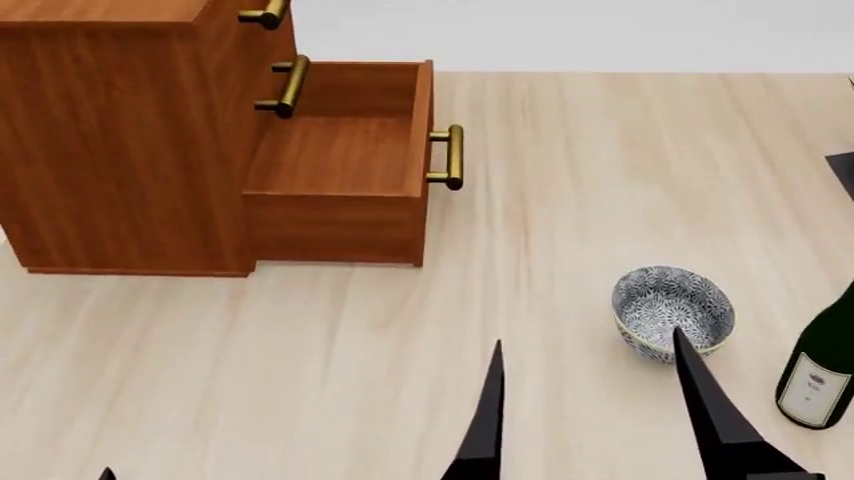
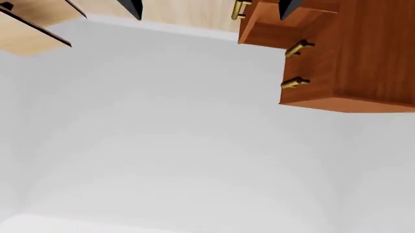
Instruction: Put the wine bottle in the bottom drawer of the cabinet.
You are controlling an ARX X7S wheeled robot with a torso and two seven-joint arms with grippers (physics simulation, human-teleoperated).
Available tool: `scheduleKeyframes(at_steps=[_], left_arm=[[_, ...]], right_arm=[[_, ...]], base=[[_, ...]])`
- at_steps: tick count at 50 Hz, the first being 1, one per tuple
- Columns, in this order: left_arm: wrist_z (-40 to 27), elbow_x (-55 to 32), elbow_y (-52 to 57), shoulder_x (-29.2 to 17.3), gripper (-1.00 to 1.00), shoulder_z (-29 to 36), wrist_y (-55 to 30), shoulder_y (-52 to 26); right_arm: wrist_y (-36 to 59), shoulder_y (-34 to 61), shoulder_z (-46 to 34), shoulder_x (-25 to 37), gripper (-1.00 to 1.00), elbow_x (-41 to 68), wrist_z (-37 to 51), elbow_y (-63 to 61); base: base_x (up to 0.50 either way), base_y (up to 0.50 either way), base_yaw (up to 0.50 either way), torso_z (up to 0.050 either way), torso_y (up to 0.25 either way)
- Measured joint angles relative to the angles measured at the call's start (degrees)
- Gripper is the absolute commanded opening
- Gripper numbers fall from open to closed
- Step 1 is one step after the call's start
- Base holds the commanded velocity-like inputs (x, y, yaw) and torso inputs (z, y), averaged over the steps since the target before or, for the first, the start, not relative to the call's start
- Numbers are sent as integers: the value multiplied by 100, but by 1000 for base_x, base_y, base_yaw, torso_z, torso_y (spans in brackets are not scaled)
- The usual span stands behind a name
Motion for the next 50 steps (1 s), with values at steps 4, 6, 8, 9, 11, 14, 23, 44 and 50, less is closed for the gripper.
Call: scheduleKeyframes(at_steps=[4, 6, 8, 9, 11, 14, 23, 44, 50], left_arm=[[-116, 38, 0, -21, 100, 388, 186, -306], [-159, 54, 0, -34, 100, 533, 255, -421], [-194, 73, -1, -52, 100, 653, 316, -514], [-209, 80, -1, -63, 100, 696, 340, -549], [-234, 83, -1, -85, 100, 743, 373, -593], [-263, 83, -2, -117, 100, 790, 424, -645], [-311, 119, -3, -144, 100, 826, 504, -657], [-342, 152, -3, -42, 100, 853, 537, -629], [-345, 167, -2, -29, 100, 887, 558, -658]], right_arm=[[2, 16, -21, 28, 100, 23, 30, -50], [-14, 17, -30, 41, 100, 37, 47, -64], [-37, 17, -42, 56, 100, 45, 63, -72], [-64, 13, -50, 66, 100, 45, 68, -74], [-106, 6, -61, 81, 100, 52, 81, -75], [-151, -2, -81, 102, 100, 58, 103, -77], [-221, -3, -131, 157, 100, 96, 161, -62], [-288, 9, -146, 236, 100, 159, 324, -27], [-311, 12, -139, 259, 100, 195, 360, -27]], base=[[214, 0, 0, 0, 0], [207, 0, 0, 0, 0], [170, 0, 0, 0, 0], [168, 0, 0, 0, 0], [168, 0, 0, 0, 0], [168, 0, 0, 0, 0], [133, 0, 0, 0, 0], [18, 0, 0, 0, 0], [0, 0, 0, 0, 0]])
